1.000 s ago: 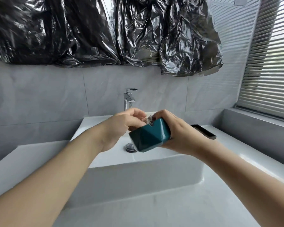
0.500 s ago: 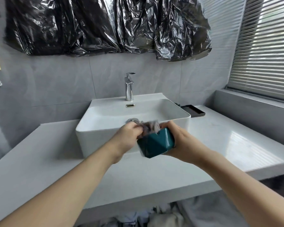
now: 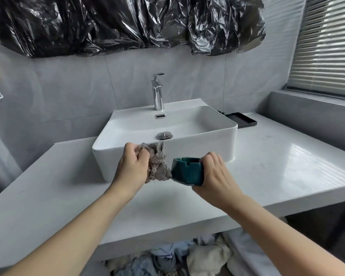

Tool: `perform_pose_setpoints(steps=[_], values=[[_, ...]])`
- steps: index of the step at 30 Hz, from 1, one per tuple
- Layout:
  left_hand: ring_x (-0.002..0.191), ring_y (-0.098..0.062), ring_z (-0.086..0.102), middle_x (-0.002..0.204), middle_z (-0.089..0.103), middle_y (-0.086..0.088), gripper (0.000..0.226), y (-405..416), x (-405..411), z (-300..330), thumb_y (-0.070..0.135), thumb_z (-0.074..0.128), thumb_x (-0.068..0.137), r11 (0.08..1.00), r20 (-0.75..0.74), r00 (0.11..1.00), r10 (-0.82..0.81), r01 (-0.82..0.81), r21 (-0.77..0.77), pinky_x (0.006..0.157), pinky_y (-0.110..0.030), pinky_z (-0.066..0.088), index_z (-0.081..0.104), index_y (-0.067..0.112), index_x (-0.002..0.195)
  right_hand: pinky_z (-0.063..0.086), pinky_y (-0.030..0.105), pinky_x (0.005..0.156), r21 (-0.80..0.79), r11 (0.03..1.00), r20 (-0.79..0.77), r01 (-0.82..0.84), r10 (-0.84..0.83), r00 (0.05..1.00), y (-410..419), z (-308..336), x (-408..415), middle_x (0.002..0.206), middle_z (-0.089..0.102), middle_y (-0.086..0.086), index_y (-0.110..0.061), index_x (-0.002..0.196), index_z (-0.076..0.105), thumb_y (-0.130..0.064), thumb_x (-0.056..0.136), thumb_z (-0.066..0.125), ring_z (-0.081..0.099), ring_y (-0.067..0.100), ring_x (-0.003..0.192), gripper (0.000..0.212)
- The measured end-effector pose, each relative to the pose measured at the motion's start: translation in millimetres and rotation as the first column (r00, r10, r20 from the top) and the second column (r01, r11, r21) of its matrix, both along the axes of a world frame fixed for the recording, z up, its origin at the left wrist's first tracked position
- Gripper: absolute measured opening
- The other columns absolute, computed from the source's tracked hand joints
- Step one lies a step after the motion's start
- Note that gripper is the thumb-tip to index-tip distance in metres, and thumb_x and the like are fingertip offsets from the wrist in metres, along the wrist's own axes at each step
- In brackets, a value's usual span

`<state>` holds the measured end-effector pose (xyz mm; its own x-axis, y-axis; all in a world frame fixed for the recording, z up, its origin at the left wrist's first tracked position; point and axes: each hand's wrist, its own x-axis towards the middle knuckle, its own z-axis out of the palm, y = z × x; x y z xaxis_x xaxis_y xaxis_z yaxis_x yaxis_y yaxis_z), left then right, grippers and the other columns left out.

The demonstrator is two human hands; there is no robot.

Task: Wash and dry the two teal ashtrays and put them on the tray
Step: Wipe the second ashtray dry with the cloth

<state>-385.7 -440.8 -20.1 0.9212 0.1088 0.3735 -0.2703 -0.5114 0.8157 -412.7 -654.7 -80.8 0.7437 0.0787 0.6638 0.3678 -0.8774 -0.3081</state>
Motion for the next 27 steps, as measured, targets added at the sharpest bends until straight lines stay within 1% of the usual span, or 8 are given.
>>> perform_pose_setpoints(steps=[4,6,9,13,17,21,24,27], values=[[0.063,-0.023,0.042,0.068,0.047,-0.003,0.012,1,2,-20,0.024,0.05,0.096,0.999,-0.002,0.999,-0.047,0.047,0.007,0.057,-0.035,0.035,0.044,0.014,0.093,0.041,0.044,0.093,-0.227,0.968,0.154,0.11,-0.075,0.985,14,-12,8,0.081,0.051,0.011,-0.005,0.085,0.051,-0.021,0.06,0.07,0.048,0.033,0.072,0.035],[0.058,-0.021,0.038,0.066,0.045,-0.003,0.011,4,2,-26,0.022,0.051,0.096,0.997,0.032,0.998,-0.046,0.044,0.068,0.054,-0.034,0.034,0.043,0.014,0.095,0.039,0.043,0.086,-0.264,0.953,0.164,0.145,-0.104,0.981,21,-18,11,0.078,0.05,0.01,-0.007,0.083,0.05,-0.019,0.062,0.065,0.046,0.032,0.069,0.028],[0.057,-0.018,0.042,0.07,0.048,-0.002,0.012,11,2,-29,0.019,0.053,0.095,0.982,0.132,0.991,-0.027,0.001,0.191,0.052,-0.021,0.036,0.041,0.018,0.097,0.034,0.041,0.08,-0.306,0.936,0.104,0.176,-0.151,0.983,27,-27,14,0.078,0.049,0.01,-0.009,0.081,0.05,-0.017,0.058,0.065,0.047,0.032,0.068,0.028],[0.07,-0.027,0.046,0.093,0.052,-0.004,0.019,20,5,-40,0.015,0.051,0.094,0.941,0.15,0.986,-0.07,0.016,0.338,0.066,-0.031,0.034,0.037,0.026,0.1,0.033,0.042,0.08,-0.352,0.921,0.037,0.169,-0.166,0.985,32,-25,13,0.08,0.05,0.009,-0.007,0.084,0.052,-0.034,0.058,0.056,0.049,0.032,0.072,0.038],[0.088,-0.037,0.055,0.101,0.052,-0.009,0.022,23,5,-57,0.014,0.048,0.091,0.791,0.151,0.986,-0.064,-0.042,0.611,0.071,-0.041,0.047,0.045,0.021,0.112,0.032,0.042,0.081,-0.337,0.934,0.011,0.115,-0.118,0.993,39,-26,8,0.081,0.044,0.009,-0.008,0.081,0.046,-0.041,0.061,0.058,0.044,0.03,0.074,0.04],[0.092,-0.036,0.054,0.099,0.049,-0.009,0.024,27,6,-74,0.017,0.047,0.091,0.613,0.074,0.997,-0.001,-0.058,0.788,0.07,-0.039,0.046,0.053,0.02,0.114,0.033,0.043,0.079,-0.353,0.931,0.053,0.097,-0.083,0.995,45,-37,5,0.082,0.046,0.01,-0.01,0.08,0.046,-0.033,0.075,0.053,0.045,0.031,0.076,0.024],[0.095,-0.037,0.053,0.102,0.051,-0.01,0.031,27,9,-79,0.027,0.039,0.085,0.608,0.046,0.998,0.048,-0.066,0.791,0.081,-0.041,0.045,0.056,0.02,0.11,0.03,0.042,0.078,-0.392,0.917,0.058,0.077,-0.058,0.997,45,-45,7,0.082,0.046,0.008,-0.01,0.082,0.049,-0.032,0.081,0.051,0.045,0.03,0.075,0.022],[0.115,-0.035,0.048,0.125,0.045,-0.009,0.038,26,13,-84,0.047,0.038,0.08,0.696,-0.142,0.989,0.029,0.082,0.713,0.097,-0.042,0.042,0.051,0.023,0.106,0.029,0.041,0.079,-0.43,0.9,0.046,0.076,-0.062,0.997,50,-46,8,0.081,0.046,0.008,-0.01,0.084,0.049,-0.034,0.081,0.051,0.046,0.03,0.073,0.023]])
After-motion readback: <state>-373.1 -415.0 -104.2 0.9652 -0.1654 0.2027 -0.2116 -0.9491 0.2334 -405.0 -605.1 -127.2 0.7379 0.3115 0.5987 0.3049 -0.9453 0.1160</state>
